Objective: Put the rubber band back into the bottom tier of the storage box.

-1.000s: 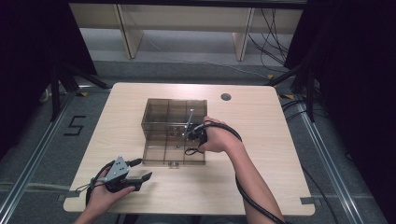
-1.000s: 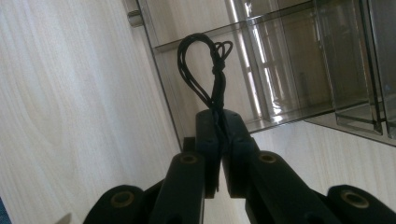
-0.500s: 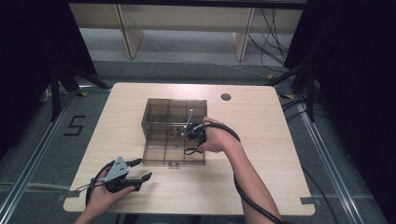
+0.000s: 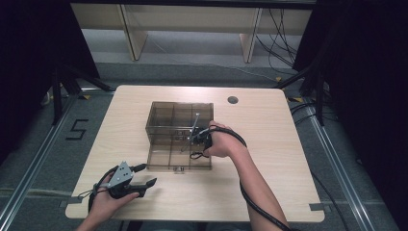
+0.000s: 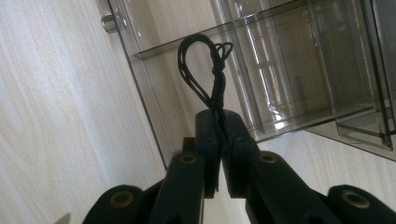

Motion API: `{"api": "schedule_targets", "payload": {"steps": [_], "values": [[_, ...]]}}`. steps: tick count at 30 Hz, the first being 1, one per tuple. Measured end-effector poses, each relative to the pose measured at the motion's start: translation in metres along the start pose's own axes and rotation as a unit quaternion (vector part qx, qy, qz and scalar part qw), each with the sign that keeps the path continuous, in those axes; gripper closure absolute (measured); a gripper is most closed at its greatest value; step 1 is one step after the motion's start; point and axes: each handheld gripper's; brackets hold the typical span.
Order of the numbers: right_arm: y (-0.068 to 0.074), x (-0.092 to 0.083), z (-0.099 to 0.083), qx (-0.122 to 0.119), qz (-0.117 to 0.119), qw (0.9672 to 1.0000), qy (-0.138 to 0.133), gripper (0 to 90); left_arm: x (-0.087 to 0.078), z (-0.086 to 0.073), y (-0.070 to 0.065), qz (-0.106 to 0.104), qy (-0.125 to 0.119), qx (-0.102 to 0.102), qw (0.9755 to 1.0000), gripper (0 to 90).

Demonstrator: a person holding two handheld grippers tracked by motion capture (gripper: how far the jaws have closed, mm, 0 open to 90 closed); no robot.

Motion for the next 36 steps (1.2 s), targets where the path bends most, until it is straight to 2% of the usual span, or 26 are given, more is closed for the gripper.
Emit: {"api": "schedule_targets", "payload": {"steps": [1, 3, 4, 6, 8, 10, 14, 15, 16, 21, 22, 23, 24, 25, 26, 28, 29, 30, 32, 35, 36], "values": [[0.0, 0.0, 0.0, 0.003, 0.002, 1.0, 0.001, 87.0, 0.0, 0.0, 0.0, 0.0, 0.0, -0.001, 1.0, 31.6], [-0.002, 0.002, 0.0, -0.008, 0.001, 0.9999, -0.007, 87.0, 0.0, 0.0, 0.0, 0.001, 0.0, -0.001, 1.0, 31.6], [-0.001, 0.002, -0.001, -0.001, -0.002, 1.0, -0.003, 87.0, 0.0, 0.0, 0.001, -0.001, 0.0, 0.004, 1.0, 31.6], [-0.003, 0.003, -0.001, -0.013, 0.0, 0.9999, -0.007, 87.0, 0.0, 0.0, 0.0, -0.001, 0.0, 0.003, 1.0, 31.6], [-0.001, 0.005, -0.002, -0.001, 0.001, 1.0, -0.002, 86.9, 0.0, 0.0, 0.0, -0.001, 0.0, 0.002, 1.0, 31.6], [-0.002, 0.006, -0.003, -0.01, 0.003, 0.9999, -0.003, 86.9, 0.0, 0.0, 0.0, -0.002, 0.0, 0.003, 1.0, 31.6], [-0.002, 0.009, -0.003, -0.007, 0.003, 1.0, -0.001, 86.6, 0.0, 0.0, 0.0, -0.002, -0.001, 0.002, 1.0, 31.6], [-0.001, 0.008, -0.002, 0.001, 0.0, 1.0, 0.003, 86.5, 0.0, 0.0, 0.0, -0.002, -0.001, 0.001, 1.0, 31.5], [-0.002, 0.009, -0.003, -0.006, 0.005, 1.0, 0.0, 86.4, 0.0, 0.0, 0.0, -0.002, -0.001, 0.001, 1.0, 31.6], [0.0, 0.011, -0.003, 0.012, 0.004, 0.9999, 0.008, 85.1, -0.001, 0.0, 0.0, 0.0, 0.006, 0.002, 1.0, 31.6], [-0.001, 0.012, -0.004, 0.001, 0.004, 1.0, 0.005, 84.8, -0.001, 0.0, 0.0, -0.001, 0.005, 0.002, 1.0, 31.5], [0.0, 0.012, -0.004, 0.008, 0.005, 0.9999, 0.008, 84.7, -0.001, 0.001, 0.001, -0.002, 0.005, 0.006, 1.0, 31.6], [0.0, 0.012, -0.004, 0.004, 0.008, 0.9999, 0.006, 84.5, -0.001, 0.0, 0.0, 0.0, 0.005, 0.002, 1.0, 31.6], [0.0, 0.013, -0.003, 0.002, 0.008, 0.9999, 0.007, 84.3, 0.0, 0.0, 0.001, -0.002, 0.004, 0.007, 1.0, 31.6], [-0.002, 0.014, -0.004, -0.009, 0.013, 0.9999, 0.003, 83.9, 0.0, 0.0, 0.0, 0.0, 0.004, 0.001, 1.0, 31.6], [-0.001, 0.015, -0.004, -0.003, 0.011, 0.9999, 0.008, 82.8, 0.0, 0.0, 0.0, -0.002, 0.001, 0.002, 1.0, 31.6], [-0.002, 0.016, -0.004, -0.016, 0.013, 0.9998, 0.008, 82.2, 0.0, 0.0, 0.0, -0.002, 0.0, 0.002, 1.0, 31.6], [0.0, 0.016, -0.004, 0.001, 0.012, 0.9998, 0.013, 81.4, 0.0, 0.0, 0.0, -0.002, 0.0, 0.002, 1.0, 31.6], [0.002, 0.016, -0.004, 0.007, 0.015, 0.9997, 0.016, 80.2, 0.0, 0.0, 0.0, -0.002, 0.0, 0.002, 1.0, 31.6], [0.002, 0.017, -0.004, 0.0, 0.015, 0.9998, 0.015, 78.4, 0.0, 0.0, 0.0, -0.002, -0.001, 0.002, 1.0, 31.6], [0.003, 0.016, -0.004, 0.01, 0.012, 0.9997, 0.019, 77.9, 0.0, 0.0, 0.0, -0.002, 0.0, 0.002, 1.0, 31.6]]}}
Point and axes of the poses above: each handheld gripper's, and its own axes: x roughly forward along the jaws, z roughly out of its top, y roughly to its left, and after that the axes turned 11 degrees about -y, right-handed
